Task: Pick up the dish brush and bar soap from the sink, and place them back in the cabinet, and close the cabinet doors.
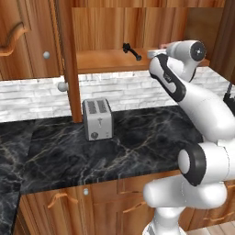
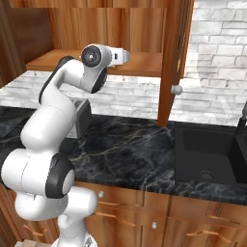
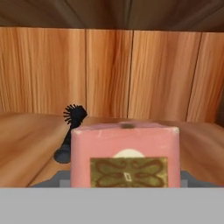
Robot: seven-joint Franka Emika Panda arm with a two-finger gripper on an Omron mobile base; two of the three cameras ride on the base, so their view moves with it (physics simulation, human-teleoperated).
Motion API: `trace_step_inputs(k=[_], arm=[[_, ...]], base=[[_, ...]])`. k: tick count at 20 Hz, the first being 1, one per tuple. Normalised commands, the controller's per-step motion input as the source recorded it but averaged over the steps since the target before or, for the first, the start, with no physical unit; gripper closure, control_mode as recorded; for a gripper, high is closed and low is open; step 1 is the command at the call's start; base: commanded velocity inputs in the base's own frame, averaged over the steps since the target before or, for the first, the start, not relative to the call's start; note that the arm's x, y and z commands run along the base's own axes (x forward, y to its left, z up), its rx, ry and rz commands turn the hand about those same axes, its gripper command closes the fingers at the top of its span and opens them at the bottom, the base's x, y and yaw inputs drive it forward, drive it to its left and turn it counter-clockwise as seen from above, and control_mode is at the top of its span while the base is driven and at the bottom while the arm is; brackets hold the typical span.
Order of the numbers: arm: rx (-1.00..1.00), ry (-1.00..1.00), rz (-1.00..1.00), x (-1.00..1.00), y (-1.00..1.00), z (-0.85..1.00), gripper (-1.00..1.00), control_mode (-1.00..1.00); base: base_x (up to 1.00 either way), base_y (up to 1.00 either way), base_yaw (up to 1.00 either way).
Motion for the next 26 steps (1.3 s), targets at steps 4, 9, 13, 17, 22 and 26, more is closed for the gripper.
trace_step_inputs(k=[4,9,13,17,22,26], arm=[[0.0,-0.01,0.0,0.23,0.0,-0.21,1.0,-1.0],[0.0,0.0,0.01,0.13,0.0,-0.2,1.0,-1.0],[0.0,0.0,0.0,0.22,0.0,-0.01,1.0,-1.0],[0.0,0.0,0.0,0.28,0.0,0.0,1.0,-1.0],[0.0,0.0,0.0,0.32,0.0,0.0,1.0,-1.0],[0.0,0.0,0.0,0.36,0.0,-0.01,1.0,-1.0]], base=[[0.0,0.0,0.0],[0.0,0.0,0.0],[0.0,0.0,0.0],[0.0,0.0,0.0],[0.0,0.0,0.0],[0.0,0.0,0.0]])
